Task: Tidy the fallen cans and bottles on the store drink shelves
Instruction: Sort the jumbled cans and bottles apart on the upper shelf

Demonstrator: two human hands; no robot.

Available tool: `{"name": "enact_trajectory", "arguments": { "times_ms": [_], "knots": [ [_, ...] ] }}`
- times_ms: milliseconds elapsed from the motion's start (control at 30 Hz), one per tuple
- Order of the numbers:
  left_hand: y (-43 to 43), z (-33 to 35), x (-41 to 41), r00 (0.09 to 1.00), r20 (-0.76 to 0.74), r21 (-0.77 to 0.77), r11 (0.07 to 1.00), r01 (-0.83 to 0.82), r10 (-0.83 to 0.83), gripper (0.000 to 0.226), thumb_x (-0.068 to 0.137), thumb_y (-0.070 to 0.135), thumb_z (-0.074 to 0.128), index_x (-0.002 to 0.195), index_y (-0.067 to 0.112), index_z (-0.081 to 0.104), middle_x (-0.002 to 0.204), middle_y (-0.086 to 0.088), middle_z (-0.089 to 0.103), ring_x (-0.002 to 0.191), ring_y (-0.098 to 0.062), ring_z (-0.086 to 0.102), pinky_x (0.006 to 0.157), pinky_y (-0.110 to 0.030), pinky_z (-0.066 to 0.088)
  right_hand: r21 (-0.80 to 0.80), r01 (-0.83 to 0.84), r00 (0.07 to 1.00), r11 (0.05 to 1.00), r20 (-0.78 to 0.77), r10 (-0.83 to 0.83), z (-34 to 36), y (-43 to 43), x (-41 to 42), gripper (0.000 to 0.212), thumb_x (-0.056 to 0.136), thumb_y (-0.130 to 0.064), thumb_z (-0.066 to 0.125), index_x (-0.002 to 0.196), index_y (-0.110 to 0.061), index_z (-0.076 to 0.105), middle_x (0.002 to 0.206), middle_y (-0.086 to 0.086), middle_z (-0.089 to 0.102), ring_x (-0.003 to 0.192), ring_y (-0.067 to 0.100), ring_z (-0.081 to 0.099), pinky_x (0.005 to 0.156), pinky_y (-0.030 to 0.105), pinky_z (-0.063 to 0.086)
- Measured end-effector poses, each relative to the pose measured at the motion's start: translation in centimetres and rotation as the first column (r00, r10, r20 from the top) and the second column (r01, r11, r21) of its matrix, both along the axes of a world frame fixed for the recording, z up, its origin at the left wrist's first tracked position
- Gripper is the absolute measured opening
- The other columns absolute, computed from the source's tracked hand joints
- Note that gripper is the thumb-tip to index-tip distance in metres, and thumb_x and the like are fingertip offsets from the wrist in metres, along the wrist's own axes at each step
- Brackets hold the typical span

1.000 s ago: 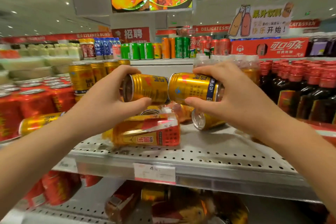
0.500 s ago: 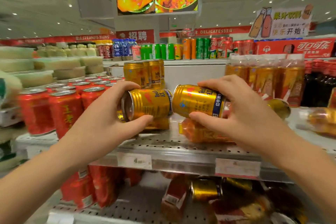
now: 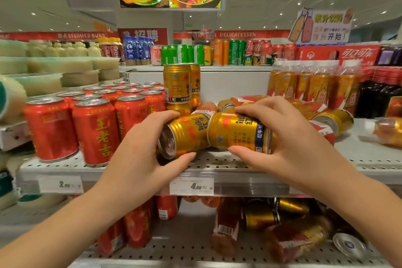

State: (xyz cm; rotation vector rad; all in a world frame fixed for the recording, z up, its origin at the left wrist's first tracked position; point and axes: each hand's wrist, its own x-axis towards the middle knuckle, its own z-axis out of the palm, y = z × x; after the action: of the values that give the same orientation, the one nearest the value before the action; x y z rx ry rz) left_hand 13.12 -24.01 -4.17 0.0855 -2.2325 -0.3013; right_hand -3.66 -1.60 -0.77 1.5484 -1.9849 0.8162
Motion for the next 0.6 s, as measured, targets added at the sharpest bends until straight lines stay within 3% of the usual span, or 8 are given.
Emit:
{"name": "enact_trajectory", "arguments": {
  "times_ms": [167,233,433,600],
  "knots": [
    [-0.5,-0.2,0.2,0.994,0.11,-0.185,0.983,0.001,0.02,0.078,0.081,0.054,0.071,0.148,0.025,0.043,0.132,0.009,0.053,0.116,-0.013,0.055,0.099,-0.032,0.044,0.056,0.02,0.999,0.998,-0.05,-0.017,-1.1,-0.1,0.7,0.068,0.082,-0.067,0.061,0.14,-0.033,0.051,0.12,-0.016,0.044,0.112,0.0,0.045,0.09,0.009,0.039],
    [-0.4,-0.2,0.2,0.985,0.161,-0.29,0.957,-0.019,0.068,0.08,0.082,0.054,0.067,0.152,0.027,0.04,0.131,0.004,0.051,0.115,-0.017,0.053,0.098,-0.033,0.041,0.098,0.006,0.999,0.995,-0.048,-0.001,-1.8,-0.5,0.9,0.071,0.082,-0.067,0.062,0.142,-0.031,0.05,0.122,-0.016,0.044,0.113,0.0,0.045,0.093,0.011,0.04],
    [-0.4,0.2,0.0,0.978,0.175,-0.36,0.932,-0.04,0.109,0.069,0.083,0.058,0.067,0.141,0.022,0.053,0.129,-0.001,0.053,0.111,-0.021,0.054,0.096,-0.042,0.044,0.117,-0.028,0.999,0.993,0.034,0.024,-2.2,-0.9,0.0,0.072,0.081,-0.067,0.066,0.143,-0.035,0.049,0.123,-0.017,0.045,0.116,0.0,0.047,0.095,0.011,0.04],
    [0.5,0.2,-0.4,0.976,0.155,-0.392,0.917,-0.081,0.152,0.071,0.085,0.064,0.067,0.136,0.016,0.055,0.13,-0.002,0.057,0.111,-0.024,0.057,0.095,-0.04,0.044,0.113,-0.056,0.997,0.992,0.057,0.049,-2.9,-1.0,-0.7,0.07,0.082,-0.067,0.064,0.143,-0.037,0.047,0.126,-0.019,0.043,0.119,-0.001,0.045,0.095,0.014,0.043]
  ]
}}
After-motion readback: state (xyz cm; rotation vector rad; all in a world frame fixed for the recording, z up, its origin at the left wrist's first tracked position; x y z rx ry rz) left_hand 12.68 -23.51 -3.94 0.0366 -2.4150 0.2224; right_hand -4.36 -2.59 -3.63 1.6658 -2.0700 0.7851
